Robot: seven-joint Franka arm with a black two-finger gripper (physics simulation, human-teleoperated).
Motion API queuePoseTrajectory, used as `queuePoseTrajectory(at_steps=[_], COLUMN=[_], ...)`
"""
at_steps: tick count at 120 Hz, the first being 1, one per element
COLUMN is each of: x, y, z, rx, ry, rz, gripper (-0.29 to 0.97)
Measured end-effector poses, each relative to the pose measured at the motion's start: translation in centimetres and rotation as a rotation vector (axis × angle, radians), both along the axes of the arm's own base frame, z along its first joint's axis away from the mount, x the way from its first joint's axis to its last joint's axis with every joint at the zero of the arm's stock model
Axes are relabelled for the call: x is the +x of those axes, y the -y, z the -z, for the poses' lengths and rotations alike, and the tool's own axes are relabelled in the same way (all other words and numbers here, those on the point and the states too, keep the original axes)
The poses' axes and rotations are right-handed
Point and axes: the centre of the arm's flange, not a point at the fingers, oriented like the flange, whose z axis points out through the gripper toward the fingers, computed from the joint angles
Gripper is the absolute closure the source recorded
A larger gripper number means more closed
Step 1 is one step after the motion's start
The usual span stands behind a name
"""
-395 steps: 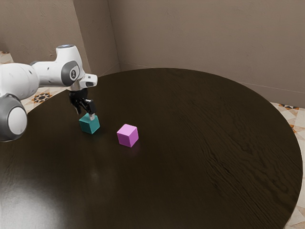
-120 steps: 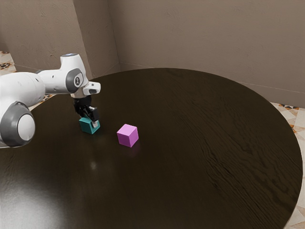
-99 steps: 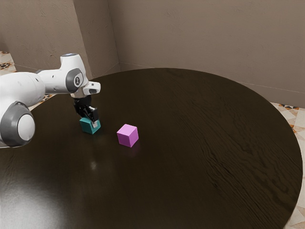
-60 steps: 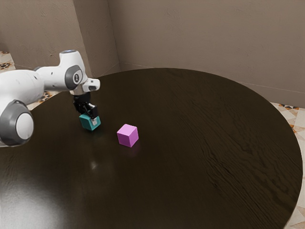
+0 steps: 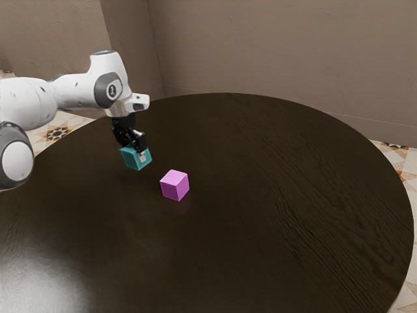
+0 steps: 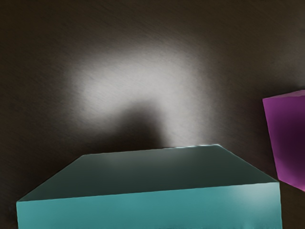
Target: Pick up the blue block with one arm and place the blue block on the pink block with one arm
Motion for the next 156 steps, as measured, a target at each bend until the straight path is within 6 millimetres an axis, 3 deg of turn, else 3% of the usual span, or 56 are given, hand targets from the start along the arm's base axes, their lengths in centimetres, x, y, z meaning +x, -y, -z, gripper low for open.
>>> queuePoseTrajectory(at_steps=[60,156], x=[1.5,0.7], y=[8.3,12.1], z=[0.2,0.6], rx=[-0.016,-0.019], ry=[-0.012,-0.044], rz=[0.012,-0.024], gripper=[0.32,0.32])
